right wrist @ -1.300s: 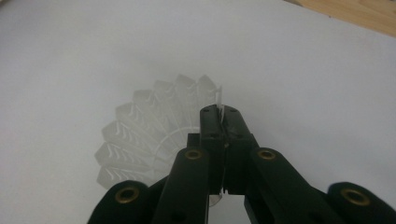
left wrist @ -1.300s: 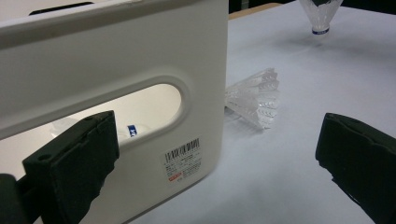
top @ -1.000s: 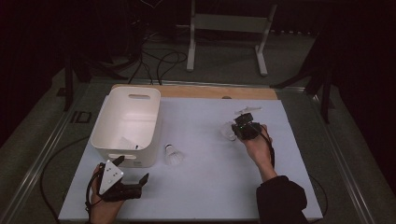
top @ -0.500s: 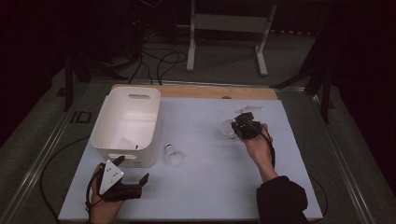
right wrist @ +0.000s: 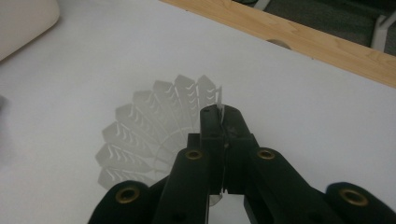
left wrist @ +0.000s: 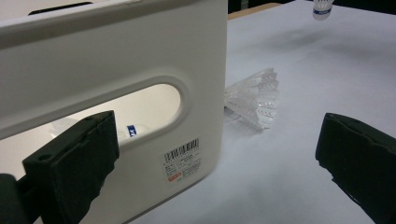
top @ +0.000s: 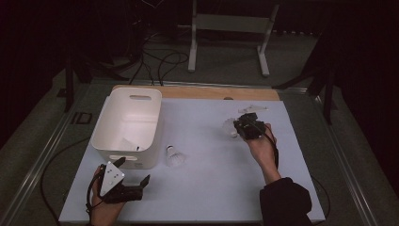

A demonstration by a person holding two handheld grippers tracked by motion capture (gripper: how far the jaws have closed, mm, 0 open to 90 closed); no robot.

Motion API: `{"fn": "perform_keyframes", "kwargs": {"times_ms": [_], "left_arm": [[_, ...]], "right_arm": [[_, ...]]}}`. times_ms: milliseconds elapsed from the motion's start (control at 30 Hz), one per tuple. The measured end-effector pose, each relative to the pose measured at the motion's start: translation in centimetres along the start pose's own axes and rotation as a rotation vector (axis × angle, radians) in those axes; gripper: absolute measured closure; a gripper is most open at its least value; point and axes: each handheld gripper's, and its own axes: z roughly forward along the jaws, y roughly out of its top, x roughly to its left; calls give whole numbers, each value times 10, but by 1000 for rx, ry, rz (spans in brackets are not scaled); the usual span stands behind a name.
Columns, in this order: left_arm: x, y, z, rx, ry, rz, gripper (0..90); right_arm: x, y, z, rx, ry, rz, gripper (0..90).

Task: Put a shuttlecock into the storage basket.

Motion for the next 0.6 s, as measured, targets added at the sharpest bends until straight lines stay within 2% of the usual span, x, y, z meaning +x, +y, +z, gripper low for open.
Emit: {"fn": "perform_keyframes", "kwargs": {"times_ms": [167,600], "left_arm": [[0,0,0,0,0,0,0],[0,0,0,-2,-1,-1,0]], "right_arm": [[0,2,-3,-15,-2,5,894],[3,6,-9,-37,-6,-19,894]]}}
